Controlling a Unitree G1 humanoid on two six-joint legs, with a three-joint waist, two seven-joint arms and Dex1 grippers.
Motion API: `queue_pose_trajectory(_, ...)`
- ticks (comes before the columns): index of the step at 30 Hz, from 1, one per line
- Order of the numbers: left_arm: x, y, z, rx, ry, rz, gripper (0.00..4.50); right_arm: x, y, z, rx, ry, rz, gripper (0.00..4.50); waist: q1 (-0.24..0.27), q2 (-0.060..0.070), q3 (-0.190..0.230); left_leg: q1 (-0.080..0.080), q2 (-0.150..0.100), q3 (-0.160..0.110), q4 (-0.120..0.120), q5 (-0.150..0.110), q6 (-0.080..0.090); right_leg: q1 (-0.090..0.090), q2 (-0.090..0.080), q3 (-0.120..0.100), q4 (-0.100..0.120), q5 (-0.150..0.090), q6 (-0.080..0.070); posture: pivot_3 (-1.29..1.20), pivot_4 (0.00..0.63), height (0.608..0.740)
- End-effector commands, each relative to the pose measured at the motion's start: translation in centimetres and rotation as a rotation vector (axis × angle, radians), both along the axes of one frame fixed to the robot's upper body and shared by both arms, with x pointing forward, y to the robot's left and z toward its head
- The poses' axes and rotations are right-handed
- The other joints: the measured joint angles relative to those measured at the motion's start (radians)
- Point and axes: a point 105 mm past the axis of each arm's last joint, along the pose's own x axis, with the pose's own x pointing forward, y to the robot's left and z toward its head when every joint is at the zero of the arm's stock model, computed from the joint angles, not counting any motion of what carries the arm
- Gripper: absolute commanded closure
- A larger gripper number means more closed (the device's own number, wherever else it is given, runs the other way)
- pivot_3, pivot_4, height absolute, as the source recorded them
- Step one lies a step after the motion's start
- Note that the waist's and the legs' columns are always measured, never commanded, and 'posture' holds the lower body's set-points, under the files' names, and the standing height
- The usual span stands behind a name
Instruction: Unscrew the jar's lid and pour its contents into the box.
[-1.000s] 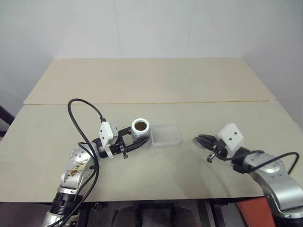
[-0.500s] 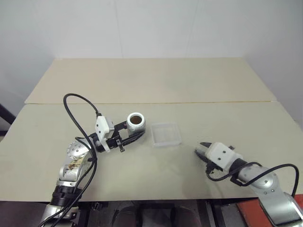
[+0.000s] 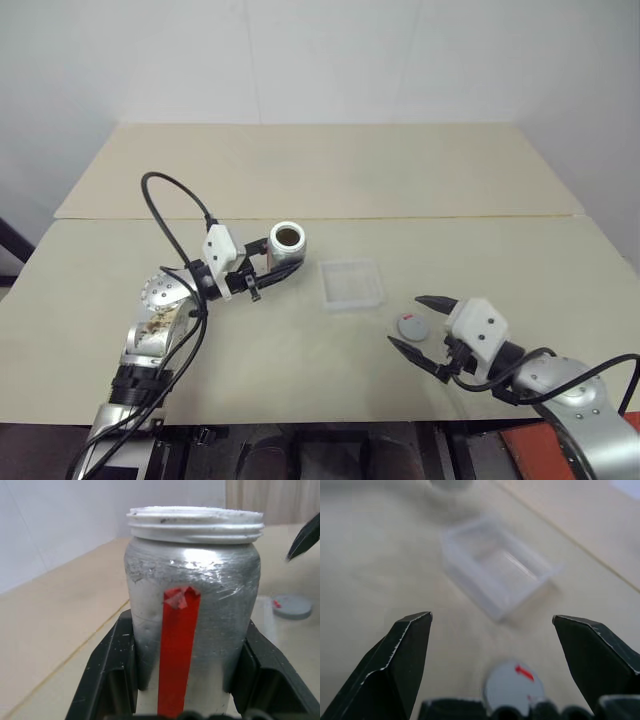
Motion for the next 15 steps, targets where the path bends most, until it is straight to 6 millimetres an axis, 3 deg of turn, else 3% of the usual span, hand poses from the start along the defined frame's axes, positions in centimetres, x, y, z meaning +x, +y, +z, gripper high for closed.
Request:
queue_pose_trajectory(1,0.3,-0.2,0.8,0.052,-0.069,-0.024,2.54,-0.4,0.1,1.5,0.014,-0.023,0.005,0.01,0.000,0.000,0.000,0.000,0.000,0.000,0.000,0.000,0.000,0.000,0.000,0.000,0.000,0.000,0.000,0.00,0.150,0.740)
queue_pose_trajectory(7,3.0,-1.7,2.2,0.273,-0.318,-0.005,2.54,-0.7,0.1,1.7,0.017,-0.032,-0.028,0.01,0.007,0.000,0.000,0.000,-0.002,0.000,0.000,0.000,0.000,0.001,0.000,-0.001,0.000,0.000,0.000,0.00,0.150,0.740)
queue_pose_trajectory(11,4.7,-4.8,4.0,0.471,-0.646,-0.040,2.54,-1.3,0.0,1.6,0.025,-0.017,-0.037,0.01,0.024,-0.001,0.001,-0.002,-0.003,-0.001,0.003,-0.001,0.002,0.002,0.000,-0.002,0.000,0.001,0.001,0.00,0.150,0.740)
queue_pose_trajectory(15,4.8,-7.8,5.2,0.601,-0.934,-0.120,2.54,-1.4,-0.2,1.6,0.034,-0.025,-0.072,0.01,0.026,-0.002,0.001,-0.004,-0.003,-0.001,0.005,-0.003,0.005,0.002,0.000,-0.003,-0.002,0.002,0.003,0.00,0.150,0.740)
